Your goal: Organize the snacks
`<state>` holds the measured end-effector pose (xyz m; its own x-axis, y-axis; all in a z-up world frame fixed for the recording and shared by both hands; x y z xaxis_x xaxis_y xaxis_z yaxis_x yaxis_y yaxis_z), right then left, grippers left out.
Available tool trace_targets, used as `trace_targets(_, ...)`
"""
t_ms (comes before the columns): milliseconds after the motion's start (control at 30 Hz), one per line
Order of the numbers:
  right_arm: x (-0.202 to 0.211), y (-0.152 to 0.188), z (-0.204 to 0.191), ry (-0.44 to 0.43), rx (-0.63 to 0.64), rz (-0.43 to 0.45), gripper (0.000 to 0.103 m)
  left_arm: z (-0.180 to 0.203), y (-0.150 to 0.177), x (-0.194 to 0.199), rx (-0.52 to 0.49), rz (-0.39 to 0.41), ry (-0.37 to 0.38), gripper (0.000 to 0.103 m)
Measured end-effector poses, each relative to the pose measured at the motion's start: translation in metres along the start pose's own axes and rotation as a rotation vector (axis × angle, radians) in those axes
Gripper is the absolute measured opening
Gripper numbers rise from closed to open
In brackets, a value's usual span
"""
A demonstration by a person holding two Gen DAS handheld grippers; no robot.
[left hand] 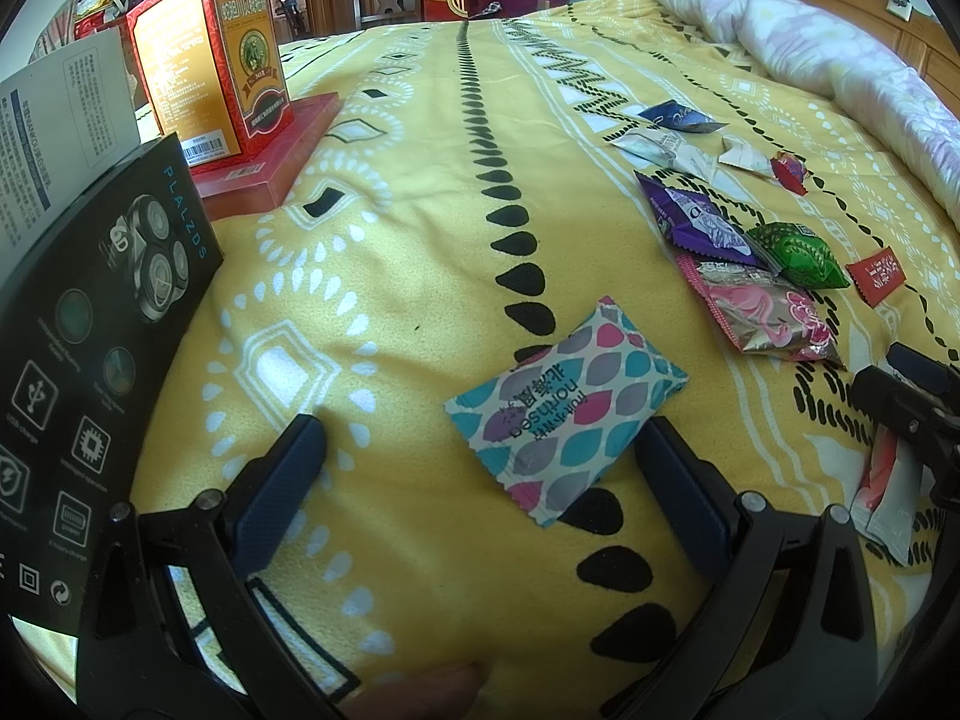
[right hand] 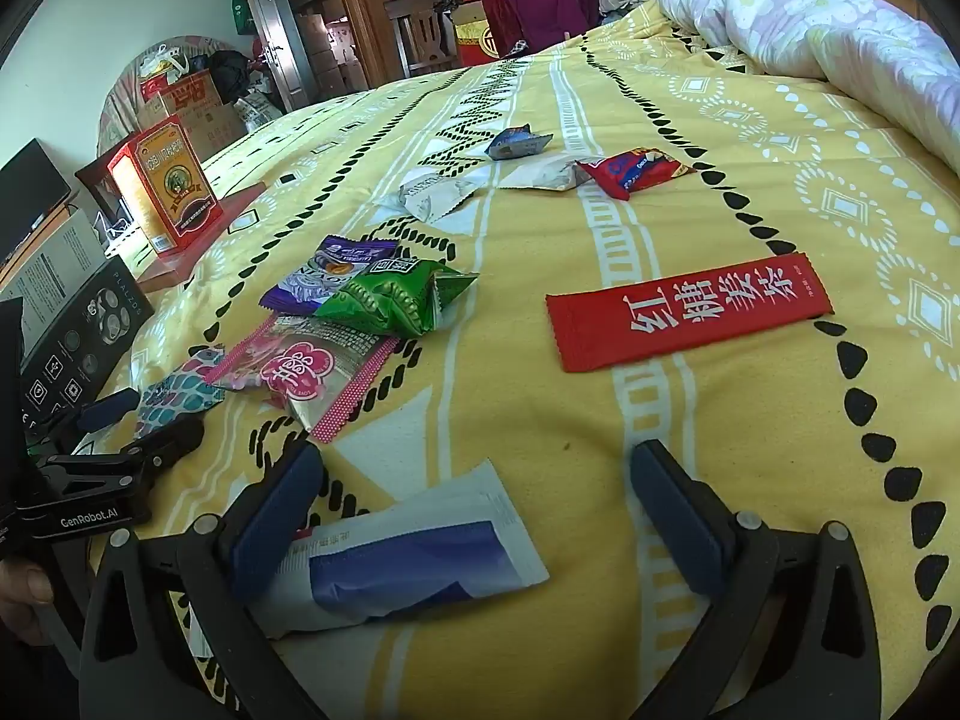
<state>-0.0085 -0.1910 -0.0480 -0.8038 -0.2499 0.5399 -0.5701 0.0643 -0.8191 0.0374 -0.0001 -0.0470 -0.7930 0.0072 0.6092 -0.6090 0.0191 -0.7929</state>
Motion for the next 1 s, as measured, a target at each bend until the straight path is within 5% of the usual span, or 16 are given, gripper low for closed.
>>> trace_targets(1000,-0.001,0.0,-0.0006,0.002,0.002,-0.002,0.103,-0.0061,0.0013,0.0049,-0.001,-0.003,-0.002,0.103)
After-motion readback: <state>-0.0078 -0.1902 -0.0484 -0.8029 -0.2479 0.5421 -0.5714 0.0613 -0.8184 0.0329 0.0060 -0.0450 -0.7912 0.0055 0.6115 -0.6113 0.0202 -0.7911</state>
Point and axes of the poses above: each gripper's, at about its wrist camera, not at the fingertips, and x roughly against the way its jaws point, z to its right, y to its underside, the point moved 6 cm from there along -x, roughly the way its jaws point, and after that the axes turned 14 degrees about z, right-handed, at the moved point
